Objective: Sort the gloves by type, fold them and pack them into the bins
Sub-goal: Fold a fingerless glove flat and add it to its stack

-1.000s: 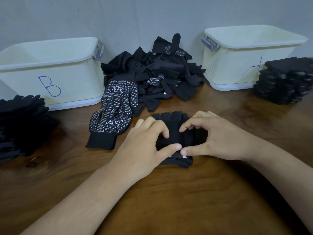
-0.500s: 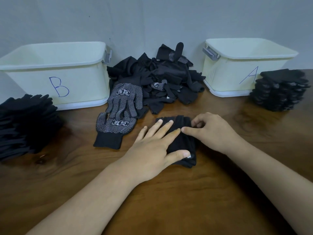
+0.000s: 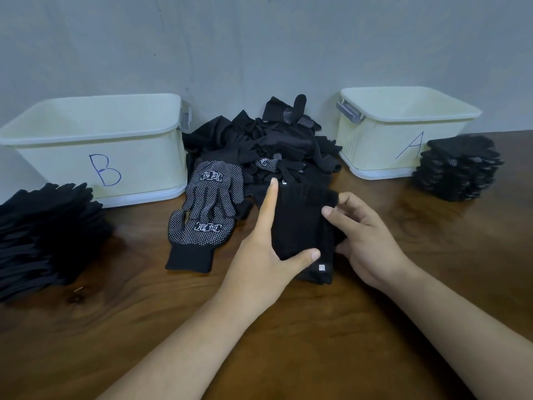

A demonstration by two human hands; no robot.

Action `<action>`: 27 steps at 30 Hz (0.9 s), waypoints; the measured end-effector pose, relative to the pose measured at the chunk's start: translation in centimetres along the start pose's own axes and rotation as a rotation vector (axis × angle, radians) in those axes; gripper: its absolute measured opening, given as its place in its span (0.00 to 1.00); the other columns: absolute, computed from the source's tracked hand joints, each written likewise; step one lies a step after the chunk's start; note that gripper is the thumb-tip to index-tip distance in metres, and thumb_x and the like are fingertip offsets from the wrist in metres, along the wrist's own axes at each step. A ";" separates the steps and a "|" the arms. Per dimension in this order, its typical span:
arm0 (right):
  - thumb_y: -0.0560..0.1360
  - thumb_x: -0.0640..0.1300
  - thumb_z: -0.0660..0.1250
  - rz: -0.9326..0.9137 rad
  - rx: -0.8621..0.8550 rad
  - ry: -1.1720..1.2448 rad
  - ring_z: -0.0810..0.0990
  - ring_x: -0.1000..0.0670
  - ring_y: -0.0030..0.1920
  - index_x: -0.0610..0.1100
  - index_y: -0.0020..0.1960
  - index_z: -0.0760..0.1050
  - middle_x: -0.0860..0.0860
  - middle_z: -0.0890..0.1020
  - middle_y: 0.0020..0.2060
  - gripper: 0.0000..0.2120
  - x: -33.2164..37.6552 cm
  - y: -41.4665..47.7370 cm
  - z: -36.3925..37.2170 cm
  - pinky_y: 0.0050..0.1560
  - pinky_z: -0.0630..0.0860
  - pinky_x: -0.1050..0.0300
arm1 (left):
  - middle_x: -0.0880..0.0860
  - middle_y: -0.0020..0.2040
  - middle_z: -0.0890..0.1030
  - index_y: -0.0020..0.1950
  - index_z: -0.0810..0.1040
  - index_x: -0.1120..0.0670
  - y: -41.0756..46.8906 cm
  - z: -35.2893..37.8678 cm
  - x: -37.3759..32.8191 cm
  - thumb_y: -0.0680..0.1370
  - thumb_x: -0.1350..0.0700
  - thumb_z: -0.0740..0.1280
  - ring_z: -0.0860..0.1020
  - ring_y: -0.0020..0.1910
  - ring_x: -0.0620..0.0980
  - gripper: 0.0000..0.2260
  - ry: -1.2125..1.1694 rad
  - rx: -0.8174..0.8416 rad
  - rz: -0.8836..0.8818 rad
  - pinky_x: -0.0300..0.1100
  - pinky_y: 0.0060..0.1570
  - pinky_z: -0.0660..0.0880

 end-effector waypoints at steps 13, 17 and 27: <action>0.73 0.41 0.77 0.059 0.084 0.087 0.85 0.43 0.64 0.53 0.75 0.74 0.46 0.85 0.64 0.32 0.0 -0.7 0.3 0.62 0.83 0.39 | 0.40 0.79 0.71 0.80 0.68 0.34 -0.5 -0.7 -1.1 0.80 0.65 0.74 0.69 0.79 0.43 0.37 -0.098 0.008 0.034 0.51 0.79 0.65; 0.79 0.34 0.73 0.038 0.172 0.083 0.87 0.46 0.61 0.63 0.79 0.67 0.51 0.86 0.62 0.37 0.8 -1.7 2.1 0.55 0.85 0.45 | 0.41 0.78 0.73 0.80 0.68 0.35 -1.0 -1.5 -1.4 0.79 0.65 0.75 0.71 0.77 0.43 0.37 -0.116 -0.021 -0.009 0.53 0.78 0.67; 0.86 0.36 0.65 -0.018 0.165 0.032 0.88 0.34 0.46 0.57 0.71 0.72 0.36 0.87 0.46 0.20 1.1 -2.6 7.4 0.47 0.86 0.40 | 0.41 0.76 0.76 0.82 0.67 0.42 -5.3 -6.7 -1.6 0.79 0.67 0.74 0.74 0.76 0.43 0.37 -0.178 -0.151 -0.111 0.50 0.77 0.68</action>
Point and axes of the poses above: each hand's wrist, its own y-axis towards the middle knuckle, its own z-axis out of the palm, x = y × z, the point moved 9 cm from there along y, towards the middle knuckle
